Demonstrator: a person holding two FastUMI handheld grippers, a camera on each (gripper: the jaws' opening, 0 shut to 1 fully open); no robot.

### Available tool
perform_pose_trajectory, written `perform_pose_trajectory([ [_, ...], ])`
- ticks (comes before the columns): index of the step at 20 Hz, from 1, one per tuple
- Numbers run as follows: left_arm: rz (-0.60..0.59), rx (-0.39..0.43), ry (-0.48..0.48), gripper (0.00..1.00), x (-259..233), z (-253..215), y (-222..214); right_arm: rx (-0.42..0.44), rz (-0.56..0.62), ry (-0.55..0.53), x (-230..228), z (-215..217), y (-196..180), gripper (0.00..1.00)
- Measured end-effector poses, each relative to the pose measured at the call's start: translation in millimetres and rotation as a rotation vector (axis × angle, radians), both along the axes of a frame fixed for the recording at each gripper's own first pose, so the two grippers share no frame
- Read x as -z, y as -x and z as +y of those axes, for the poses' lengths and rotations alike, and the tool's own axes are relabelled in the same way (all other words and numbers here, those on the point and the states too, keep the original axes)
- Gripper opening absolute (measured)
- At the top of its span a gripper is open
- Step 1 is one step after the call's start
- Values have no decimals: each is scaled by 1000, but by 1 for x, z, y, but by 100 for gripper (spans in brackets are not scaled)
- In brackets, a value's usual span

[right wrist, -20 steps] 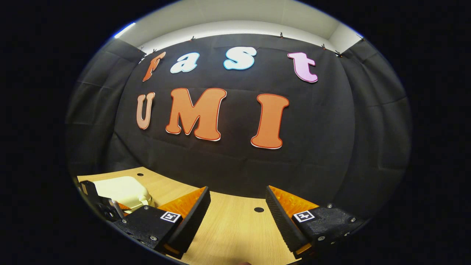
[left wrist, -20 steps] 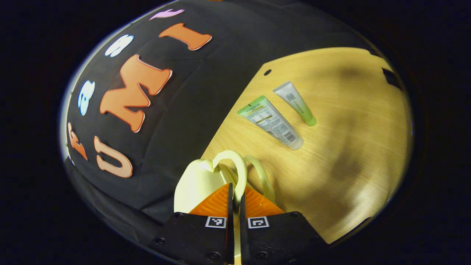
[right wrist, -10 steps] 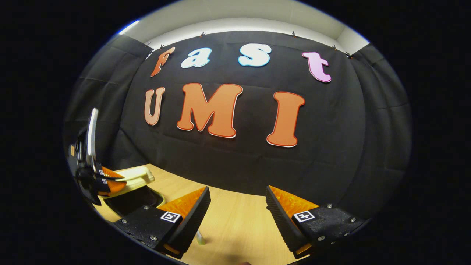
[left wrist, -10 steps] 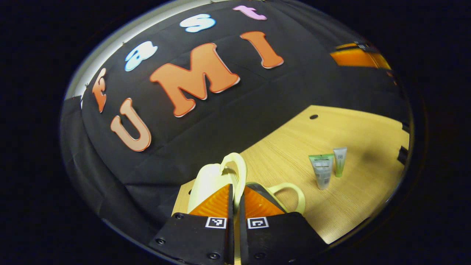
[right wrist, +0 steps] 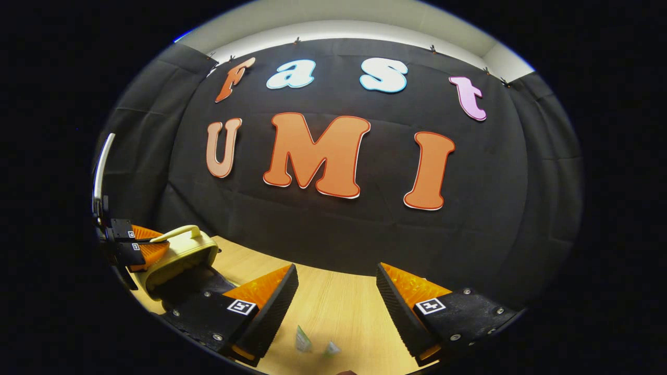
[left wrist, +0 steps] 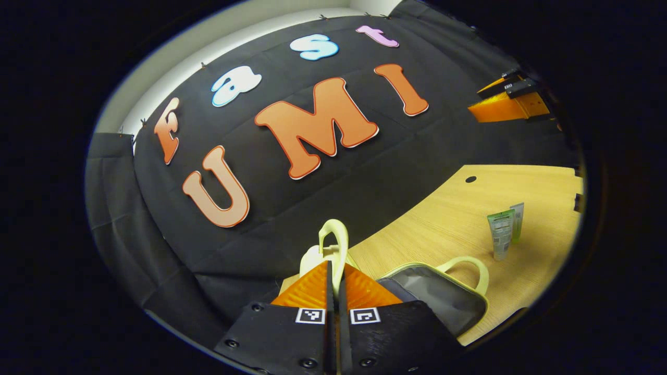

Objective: First open the suitcase, pack the skin care products into it, and then close the suitcase.

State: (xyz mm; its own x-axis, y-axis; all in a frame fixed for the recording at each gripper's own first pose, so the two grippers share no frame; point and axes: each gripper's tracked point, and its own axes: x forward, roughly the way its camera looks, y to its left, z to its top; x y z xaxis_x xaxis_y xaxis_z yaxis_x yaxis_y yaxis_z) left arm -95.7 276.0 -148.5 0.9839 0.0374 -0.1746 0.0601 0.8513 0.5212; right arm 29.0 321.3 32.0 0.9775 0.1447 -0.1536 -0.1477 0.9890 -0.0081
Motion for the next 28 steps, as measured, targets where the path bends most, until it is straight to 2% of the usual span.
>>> perform_pose_trajectory([
  [5,-41,-24,109,4,-14,59,-5,46,13,64,-5,29,2,95],
  [7,-51,-61,153,5,-16,94,-9,54,25,80,-3,38,4,95],
  [11,-76,-173,160,6,-15,170,-12,52,62,71,1,61,2,96],
  [18,37,-381,259,6,58,291,-5,41,81,71,2,84,-4,95],
  [22,147,-466,331,6,122,338,-7,36,108,58,8,90,-4,95],
  [26,237,-525,350,7,178,352,15,22,115,51,13,90,-2,95],
  [27,236,-564,316,10,182,360,18,14,116,52,14,92,-1,95],
  [28,221,-561,302,18,179,359,17,10,113,56,15,90,-1,96],
])
